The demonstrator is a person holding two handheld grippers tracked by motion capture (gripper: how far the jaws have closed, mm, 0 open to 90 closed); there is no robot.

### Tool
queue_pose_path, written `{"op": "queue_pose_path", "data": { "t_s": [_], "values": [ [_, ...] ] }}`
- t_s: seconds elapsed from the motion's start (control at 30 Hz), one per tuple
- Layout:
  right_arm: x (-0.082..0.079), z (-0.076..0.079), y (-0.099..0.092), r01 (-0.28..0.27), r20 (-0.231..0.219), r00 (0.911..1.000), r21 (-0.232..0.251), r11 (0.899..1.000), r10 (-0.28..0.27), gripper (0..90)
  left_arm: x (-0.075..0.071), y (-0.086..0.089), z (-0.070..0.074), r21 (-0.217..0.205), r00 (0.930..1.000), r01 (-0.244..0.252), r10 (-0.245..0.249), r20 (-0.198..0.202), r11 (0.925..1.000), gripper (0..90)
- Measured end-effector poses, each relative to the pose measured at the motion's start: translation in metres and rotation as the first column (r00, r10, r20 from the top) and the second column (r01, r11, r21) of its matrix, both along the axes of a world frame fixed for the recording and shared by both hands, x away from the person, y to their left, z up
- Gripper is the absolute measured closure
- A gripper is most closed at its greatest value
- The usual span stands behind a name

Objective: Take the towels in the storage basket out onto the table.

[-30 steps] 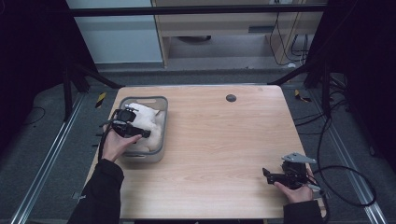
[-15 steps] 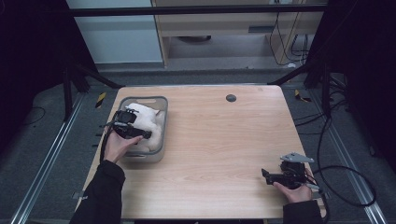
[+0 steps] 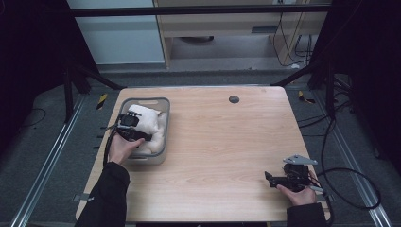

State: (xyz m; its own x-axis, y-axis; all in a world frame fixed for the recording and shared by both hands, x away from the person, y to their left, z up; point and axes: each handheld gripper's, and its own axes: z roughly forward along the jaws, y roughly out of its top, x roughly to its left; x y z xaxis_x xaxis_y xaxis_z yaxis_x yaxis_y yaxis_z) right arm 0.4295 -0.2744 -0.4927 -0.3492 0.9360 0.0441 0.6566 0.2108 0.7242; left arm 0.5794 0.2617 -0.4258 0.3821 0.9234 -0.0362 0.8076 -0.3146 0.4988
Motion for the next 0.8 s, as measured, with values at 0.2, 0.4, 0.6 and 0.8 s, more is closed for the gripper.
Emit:
{"op": "queue_pose_path", "data": {
  "t_s": [0.2, 0.4, 0.6, 0.8],
  "values": [
    [0.0, 0.0, 0.0, -0.003, 0.002, 1.0, -0.005, 1.0, 0.003, 2.9, -0.002, 0.001, 0.002, 0.005, 1.0, -0.002, 0.002, -0.003, 1.0, 53.2],
    [0.0, 0.0, 0.0, -0.006, -0.005, 1.0, 0.001, 1.0, 0.006, 3.4, -0.008, -0.001, 0.012, 0.027, 0.9998, 0.001, -0.002, 0.022, 0.9996, 60.9],
    [0.0, -0.001, 0.0, -0.01, -0.004, 0.9999, -0.012, 1.0, 0.01, 3.8, -0.015, 0.008, 0.03, 0.011, 0.9986, 0.002, -0.002, 0.053, 0.9999, 61.4],
    [0.0, -0.001, 0.0, -0.011, -0.004, 0.9999, -0.013, 1.0, 0.011, 4.0, -0.027, 0.016, 0.049, -0.021, 0.9931, 0.0, 0.003, 0.117, 0.9998, 61.5]
  ]
}}
